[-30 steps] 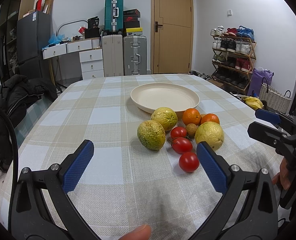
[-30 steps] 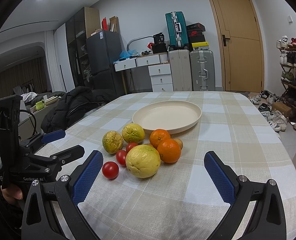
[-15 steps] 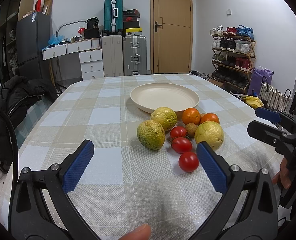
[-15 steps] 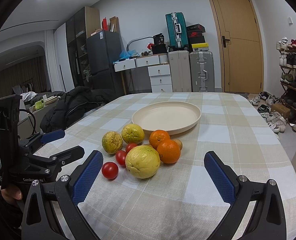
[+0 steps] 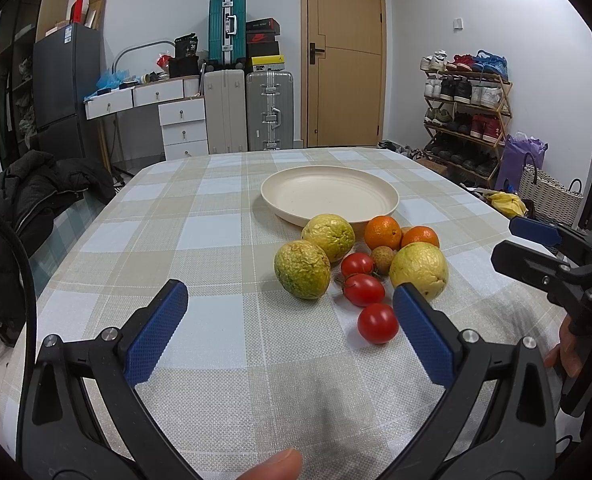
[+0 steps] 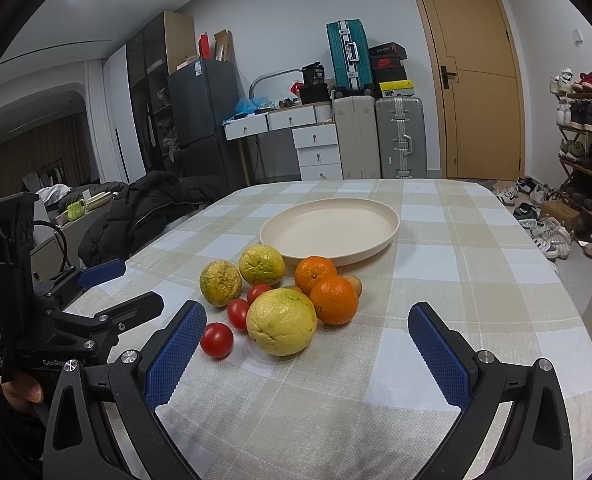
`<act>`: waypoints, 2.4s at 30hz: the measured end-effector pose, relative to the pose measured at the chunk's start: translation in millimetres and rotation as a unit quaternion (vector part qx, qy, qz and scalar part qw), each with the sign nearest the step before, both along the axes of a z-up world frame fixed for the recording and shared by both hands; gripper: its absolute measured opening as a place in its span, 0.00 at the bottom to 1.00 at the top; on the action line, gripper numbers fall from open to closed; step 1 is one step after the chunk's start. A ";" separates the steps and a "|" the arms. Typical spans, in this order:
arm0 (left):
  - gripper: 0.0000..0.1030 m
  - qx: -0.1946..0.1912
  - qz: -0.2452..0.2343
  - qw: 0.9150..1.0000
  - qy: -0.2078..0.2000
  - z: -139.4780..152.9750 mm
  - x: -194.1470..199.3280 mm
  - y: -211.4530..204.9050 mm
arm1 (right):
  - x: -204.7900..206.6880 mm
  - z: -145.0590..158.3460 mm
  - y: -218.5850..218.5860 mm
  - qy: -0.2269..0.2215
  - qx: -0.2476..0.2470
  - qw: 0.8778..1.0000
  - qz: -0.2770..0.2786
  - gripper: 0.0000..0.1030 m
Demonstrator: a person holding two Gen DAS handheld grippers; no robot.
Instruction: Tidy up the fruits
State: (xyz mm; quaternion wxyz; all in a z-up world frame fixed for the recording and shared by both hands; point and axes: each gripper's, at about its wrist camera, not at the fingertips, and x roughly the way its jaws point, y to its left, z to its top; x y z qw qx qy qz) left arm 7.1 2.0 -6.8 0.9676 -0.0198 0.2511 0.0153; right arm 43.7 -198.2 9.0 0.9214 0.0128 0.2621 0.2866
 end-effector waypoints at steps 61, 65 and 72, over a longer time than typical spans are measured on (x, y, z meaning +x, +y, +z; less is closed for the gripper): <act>0.72 0.043 -0.124 0.979 0.157 -33.9 53.8 -32.8 | 45.9 -22.5 28.3 0.162 -0.002 0.986 0.047 0.54; 0.65 0.036 -0.136 0.977 0.163 -36.0 57.9 -36.4 | 46.6 -22.3 23.8 0.166 0.003 0.985 0.042 0.54; 0.35 0.025 -0.168 0.969 0.181 -41.4 65.8 -45.6 | 46.2 -22.1 24.4 0.164 0.002 0.985 0.043 0.54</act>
